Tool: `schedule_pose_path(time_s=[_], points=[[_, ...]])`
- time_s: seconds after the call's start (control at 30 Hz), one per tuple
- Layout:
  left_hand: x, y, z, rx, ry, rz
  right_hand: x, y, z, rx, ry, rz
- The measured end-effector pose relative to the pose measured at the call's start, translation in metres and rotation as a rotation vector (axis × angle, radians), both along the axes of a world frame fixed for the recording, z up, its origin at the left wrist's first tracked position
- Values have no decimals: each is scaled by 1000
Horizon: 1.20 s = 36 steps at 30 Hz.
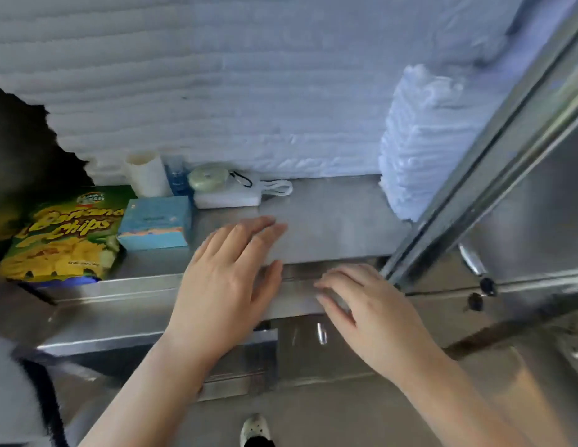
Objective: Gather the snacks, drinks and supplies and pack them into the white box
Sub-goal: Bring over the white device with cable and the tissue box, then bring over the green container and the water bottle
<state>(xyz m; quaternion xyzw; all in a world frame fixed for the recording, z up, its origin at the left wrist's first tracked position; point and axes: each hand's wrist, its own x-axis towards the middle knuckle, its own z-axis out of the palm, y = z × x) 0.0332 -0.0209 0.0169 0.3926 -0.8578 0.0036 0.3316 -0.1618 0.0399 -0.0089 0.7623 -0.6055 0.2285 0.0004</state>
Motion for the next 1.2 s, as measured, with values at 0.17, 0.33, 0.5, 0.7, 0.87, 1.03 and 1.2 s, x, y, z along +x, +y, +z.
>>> schedule_pose_path(time_s=[0.17,0.33,0.5,0.7,0.87,1.03,1.2], points=[[-123,95,24,-26,57,-333,-89,141,40,-104,31,-241],[-277,214,52,-41,53,-643,-199,313,78,-110,125,-577],[-415,326,94,-85,28,-895,-287,470,116,-169,156,-1028],[-566,438,123,-158,-38,-1114,-380,602,138,-197,154,-1392],[-692,509,123,-221,-98,-1225,-472,669,138,-196,176,-1547],[-820,557,113,-198,-73,-1302,-591,716,133,-173,153,-1625],[-954,612,98,-183,-94,-1350,-695,763,133,-158,149,-1675]])
